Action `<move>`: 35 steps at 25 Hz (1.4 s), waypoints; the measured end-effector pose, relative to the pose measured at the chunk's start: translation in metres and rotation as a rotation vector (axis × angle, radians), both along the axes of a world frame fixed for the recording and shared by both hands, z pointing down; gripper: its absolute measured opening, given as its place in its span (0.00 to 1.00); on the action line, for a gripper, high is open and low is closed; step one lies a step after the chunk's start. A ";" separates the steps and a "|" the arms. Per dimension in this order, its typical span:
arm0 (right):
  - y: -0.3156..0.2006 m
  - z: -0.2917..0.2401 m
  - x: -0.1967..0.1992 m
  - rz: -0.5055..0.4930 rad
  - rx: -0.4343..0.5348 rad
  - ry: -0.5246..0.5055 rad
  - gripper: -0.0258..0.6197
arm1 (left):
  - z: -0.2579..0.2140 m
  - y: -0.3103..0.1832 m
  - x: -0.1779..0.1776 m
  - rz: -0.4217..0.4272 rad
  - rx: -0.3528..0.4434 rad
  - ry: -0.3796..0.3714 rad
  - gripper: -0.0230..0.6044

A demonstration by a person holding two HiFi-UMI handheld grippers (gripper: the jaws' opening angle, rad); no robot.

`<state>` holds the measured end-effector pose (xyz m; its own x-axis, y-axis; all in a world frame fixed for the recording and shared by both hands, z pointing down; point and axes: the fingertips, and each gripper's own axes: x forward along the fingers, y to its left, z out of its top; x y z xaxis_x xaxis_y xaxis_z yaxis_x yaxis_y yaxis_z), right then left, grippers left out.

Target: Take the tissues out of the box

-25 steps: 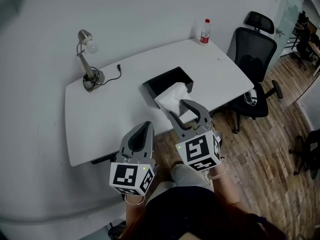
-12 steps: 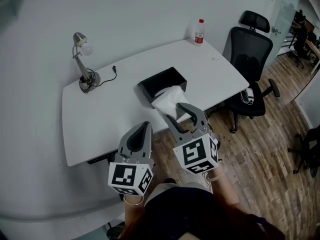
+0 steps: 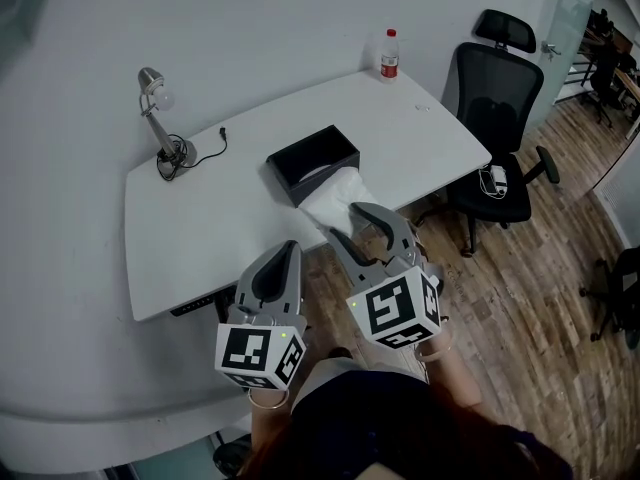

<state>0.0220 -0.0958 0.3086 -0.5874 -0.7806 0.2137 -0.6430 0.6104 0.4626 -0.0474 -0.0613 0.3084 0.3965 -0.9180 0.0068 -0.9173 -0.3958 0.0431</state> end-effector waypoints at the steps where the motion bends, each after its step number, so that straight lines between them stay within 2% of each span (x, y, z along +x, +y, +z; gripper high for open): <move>1: 0.003 0.000 0.003 -0.006 -0.001 -0.002 0.35 | 0.000 0.003 0.003 -0.004 -0.001 -0.002 0.08; 16: 0.050 -0.002 0.051 -0.056 -0.016 -0.028 0.35 | -0.004 0.048 0.048 -0.058 -0.010 -0.024 0.08; 35: 0.101 -0.011 0.084 -0.103 -0.008 -0.077 0.34 | -0.004 0.097 0.081 -0.105 -0.020 -0.045 0.08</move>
